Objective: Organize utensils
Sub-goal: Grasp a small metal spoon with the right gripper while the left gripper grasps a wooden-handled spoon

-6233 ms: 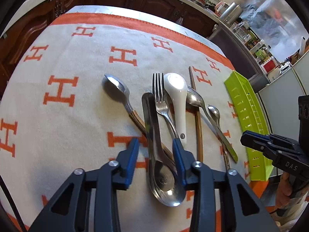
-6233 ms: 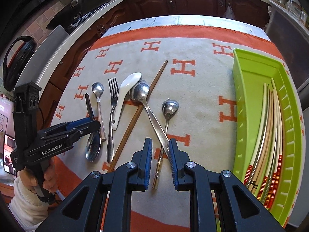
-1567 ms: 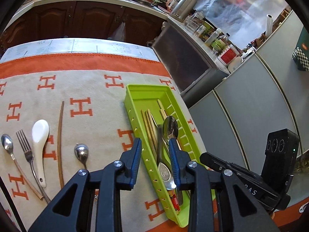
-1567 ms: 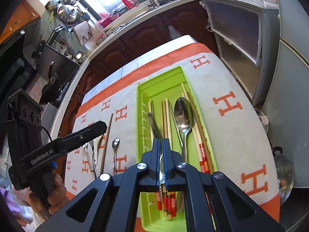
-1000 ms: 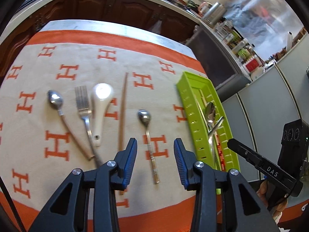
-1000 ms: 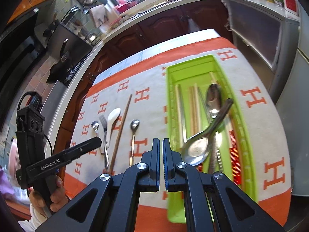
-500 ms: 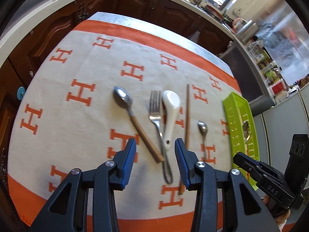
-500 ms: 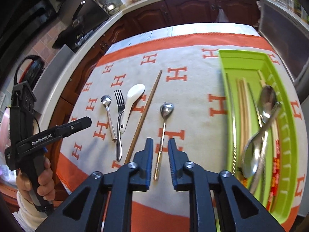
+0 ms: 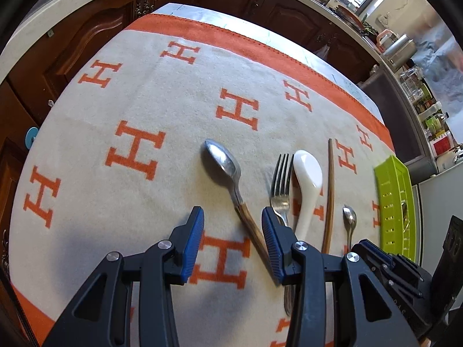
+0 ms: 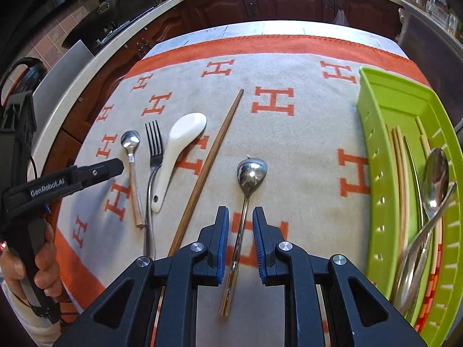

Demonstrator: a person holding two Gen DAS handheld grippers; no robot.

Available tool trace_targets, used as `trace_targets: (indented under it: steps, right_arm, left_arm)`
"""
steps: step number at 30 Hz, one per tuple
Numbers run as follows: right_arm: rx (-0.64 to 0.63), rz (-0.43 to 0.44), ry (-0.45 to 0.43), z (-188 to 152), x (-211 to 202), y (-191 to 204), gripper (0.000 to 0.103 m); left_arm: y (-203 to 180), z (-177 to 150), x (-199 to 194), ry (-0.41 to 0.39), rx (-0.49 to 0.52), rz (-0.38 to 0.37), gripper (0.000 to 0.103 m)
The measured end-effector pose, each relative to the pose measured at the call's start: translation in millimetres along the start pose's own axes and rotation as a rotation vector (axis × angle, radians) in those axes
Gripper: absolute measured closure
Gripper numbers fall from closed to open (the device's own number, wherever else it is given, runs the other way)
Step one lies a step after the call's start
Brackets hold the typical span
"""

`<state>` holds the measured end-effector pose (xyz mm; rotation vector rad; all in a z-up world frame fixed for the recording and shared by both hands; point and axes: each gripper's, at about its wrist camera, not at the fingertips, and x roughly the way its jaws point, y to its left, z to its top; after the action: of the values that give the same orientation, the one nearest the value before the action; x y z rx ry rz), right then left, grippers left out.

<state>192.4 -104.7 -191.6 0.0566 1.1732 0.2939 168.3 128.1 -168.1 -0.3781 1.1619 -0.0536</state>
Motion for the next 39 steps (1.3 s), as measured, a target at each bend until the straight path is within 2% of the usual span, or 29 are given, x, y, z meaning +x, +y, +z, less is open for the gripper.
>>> trace_targets:
  steps: [5, 14, 16, 19, 20, 23, 26, 32, 39]
  right_arm:
    - [-0.029, -0.050, -0.005, 3.5, 13.4, 5.1, 0.086]
    - [-0.145, -0.186, -0.077, 4.8, 25.0, 30.4, 0.087]
    - [-0.150, -0.196, -0.090, 5.2, 25.7, 31.6, 0.090]
    - [-0.140, -0.196, -0.108, 6.8, 26.3, 29.4, 0.097]
    - [-0.128, -0.190, -0.112, 7.0, 25.7, 27.3, 0.099]
    - [-0.048, -0.114, -0.119, 8.1, 21.5, 12.6, 0.099]
    - [0.050, -0.020, -0.123, 7.2, 15.6, -5.6, 0.099]
    - [0.156, 0.136, -0.154, -1.4, 1.3, -29.4, 0.099]
    - [0.187, 0.217, -0.209, -11.2, -15.7, -35.8, 0.100]
  left_arm:
    - [-7.0, 7.2, 9.4, -0.014, 0.012, 0.023, 0.063]
    - [-17.6, 14.9, 16.2, -0.060, 0.052, 0.055, 0.063]
    - [-20.3, 15.8, 18.2, -0.074, 0.061, 0.058, 0.068]
    - [-23.8, 16.5, 22.2, -0.091, 0.078, 0.063, 0.088]
    - [-24.1, 16.4, 23.4, -0.094, 0.080, 0.059, 0.095]
    - [-23.6, 17.0, 25.3, -0.110, 0.076, 0.039, 0.101]
    - [-19.3, 17.0, 25.2, -0.113, 0.052, 0.008, 0.102]
    - [-15.0, 4.7, 12.9, -0.111, 0.042, -0.067, 0.103]
    - [-19.1, -9.5, -11.8, -0.141, 0.060, -0.145, 0.103]
